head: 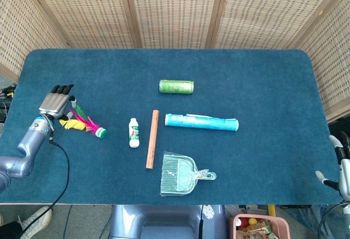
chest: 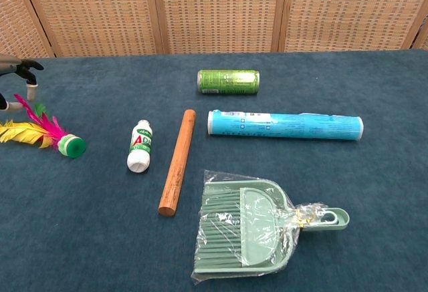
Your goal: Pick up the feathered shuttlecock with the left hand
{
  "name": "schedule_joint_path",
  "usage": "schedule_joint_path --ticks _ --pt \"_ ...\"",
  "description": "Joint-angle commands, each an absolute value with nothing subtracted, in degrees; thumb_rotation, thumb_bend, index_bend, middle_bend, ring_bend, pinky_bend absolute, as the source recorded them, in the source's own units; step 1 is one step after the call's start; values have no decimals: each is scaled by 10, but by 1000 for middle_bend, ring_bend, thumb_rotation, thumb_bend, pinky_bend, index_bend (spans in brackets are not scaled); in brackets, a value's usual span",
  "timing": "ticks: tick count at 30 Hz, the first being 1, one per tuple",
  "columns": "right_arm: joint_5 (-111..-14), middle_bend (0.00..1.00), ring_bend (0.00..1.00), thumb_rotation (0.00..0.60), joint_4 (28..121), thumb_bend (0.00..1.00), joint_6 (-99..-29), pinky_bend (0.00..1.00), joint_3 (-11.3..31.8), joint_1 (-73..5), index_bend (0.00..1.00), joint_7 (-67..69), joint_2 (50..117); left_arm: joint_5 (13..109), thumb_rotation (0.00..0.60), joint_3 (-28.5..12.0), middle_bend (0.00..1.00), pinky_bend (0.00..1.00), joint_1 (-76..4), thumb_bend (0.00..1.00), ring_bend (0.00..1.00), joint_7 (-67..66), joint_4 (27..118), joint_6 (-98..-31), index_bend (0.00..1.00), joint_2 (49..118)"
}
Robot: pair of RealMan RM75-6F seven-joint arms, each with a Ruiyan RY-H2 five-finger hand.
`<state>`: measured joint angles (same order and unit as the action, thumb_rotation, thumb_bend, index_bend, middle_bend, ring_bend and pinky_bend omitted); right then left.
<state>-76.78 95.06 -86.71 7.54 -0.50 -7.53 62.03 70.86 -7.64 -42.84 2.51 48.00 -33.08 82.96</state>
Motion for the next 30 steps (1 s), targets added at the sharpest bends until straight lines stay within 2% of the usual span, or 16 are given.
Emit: schedule_joint_path --ticks 1,11,21,24,30 --pt "-767 0 0 600 951 0 -866 0 76 -5 0 -75 620 707 600 -76 0 0 -430 405 0 25 477 -328 551 832" --pt "-765 0 0 600 950 0 -863 0 75 -7 0 -74 620 705 600 -75 0 0 -432 426 0 24 470 -327 654 837" --pt "-768 0 0 600 951 0 -863 0 74 -7 0 -71 619 707 600 -73 0 0 -428 456 0 9 478 -347 676 828" --pt "-768 0 0 600 952 0 -863 0 74 -7 0 -68 618 711 600 -74 0 0 -424 457 0 -3 490 -371 682 819" --pt "-771 0 0 600 953 0 -865 0 74 -5 0 -59 614 726 600 -77 0 0 -405 456 0 -104 573 -477 688 771"
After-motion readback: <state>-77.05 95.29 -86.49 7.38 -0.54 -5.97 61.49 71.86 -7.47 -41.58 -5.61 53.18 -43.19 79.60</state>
